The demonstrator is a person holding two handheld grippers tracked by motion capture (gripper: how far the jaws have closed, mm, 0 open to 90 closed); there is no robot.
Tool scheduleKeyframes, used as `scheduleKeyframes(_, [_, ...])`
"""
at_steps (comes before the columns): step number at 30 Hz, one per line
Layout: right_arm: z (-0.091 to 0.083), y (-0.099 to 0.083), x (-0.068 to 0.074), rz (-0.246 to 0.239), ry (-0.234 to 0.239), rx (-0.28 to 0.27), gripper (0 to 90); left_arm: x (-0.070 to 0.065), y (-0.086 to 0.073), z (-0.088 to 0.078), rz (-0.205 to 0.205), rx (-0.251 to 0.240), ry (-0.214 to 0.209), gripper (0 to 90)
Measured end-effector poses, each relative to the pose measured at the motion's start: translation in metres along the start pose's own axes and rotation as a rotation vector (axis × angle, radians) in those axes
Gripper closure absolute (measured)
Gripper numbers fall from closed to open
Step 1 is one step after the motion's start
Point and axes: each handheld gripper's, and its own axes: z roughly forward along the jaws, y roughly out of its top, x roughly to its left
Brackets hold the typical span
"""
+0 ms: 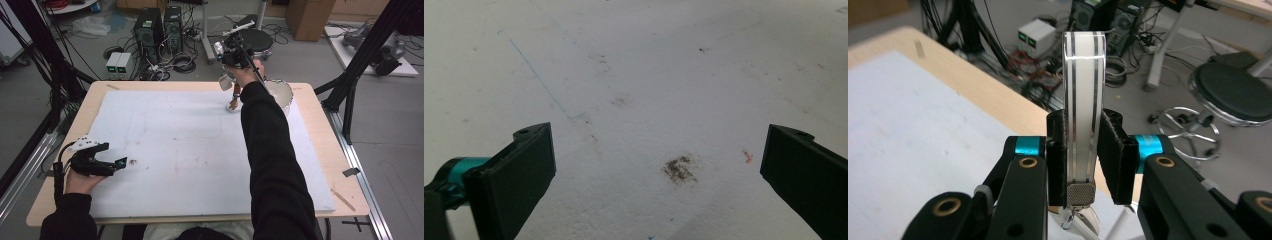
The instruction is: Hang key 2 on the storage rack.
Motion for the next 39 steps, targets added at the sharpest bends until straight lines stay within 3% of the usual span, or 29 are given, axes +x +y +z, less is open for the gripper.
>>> scheduleKeyframes(4, [0.001,-0.002,0.006,-0.061,-0.009,0.04,74.7,0.0,0.0,0.0,0.0,-0.001,0.0,1.7])
scheduleKeyframes(6, [0.002,-0.004,0.006,-0.056,-0.006,0.039,74.7,0.0,0.0,0.0,0.0,-0.001,0.0,1.7])
scheduleKeyframes(12, [0.003,-0.015,0.001,-0.012,0.006,0.053,74.6,-0.001,0.0,0.0,-0.005,-0.002,-0.001,1.7])
scheduleKeyframes(13, [0.003,-0.018,0.0,0.016,0.02,0.052,74.5,-0.001,0.0,0.001,-0.005,0.0,0.0,1.7])
scheduleKeyframes(18, [0.002,-0.018,-0.001,0.028,0.017,0.059,74.2,-0.001,0.0,0.001,-0.002,0.001,0.001,1.7])
scheduleKeyframes(22, [0.002,-0.018,-0.003,0.066,0.026,0.057,73.0,-0.001,0.0,0.0,-0.003,0.001,0.0,1.7])
scheduleKeyframes(23, [0.001,-0.018,-0.004,0.094,0.045,0.049,66.0,-0.001,0.0,0.0,-0.002,0.0,0.0,1.7])
scheduleKeyframes(25, [0.0,-0.018,-0.005,0.105,0.055,0.045,63.6,-0.001,0.0,0.0,-0.002,0.0,-0.001,1.7])
scheduleKeyframes(27, [-0.003,-0.016,-0.004,0.118,0.081,0.034,52.6,-0.001,0.0,0.0,-0.001,0.0,-0.001,1.7])
scheduleKeyframes(30, [-0.006,-0.015,-0.003,0.123,0.101,0.022,47.5,-0.001,0.0,0.0,-0.001,-0.001,0.0,1.7])
scheduleKeyframes(39, [-0.023,-0.01,0.005,0.118,0.177,-0.035,18.2,-0.001,0.0,0.0,0.0,-0.004,0.001,1.7])
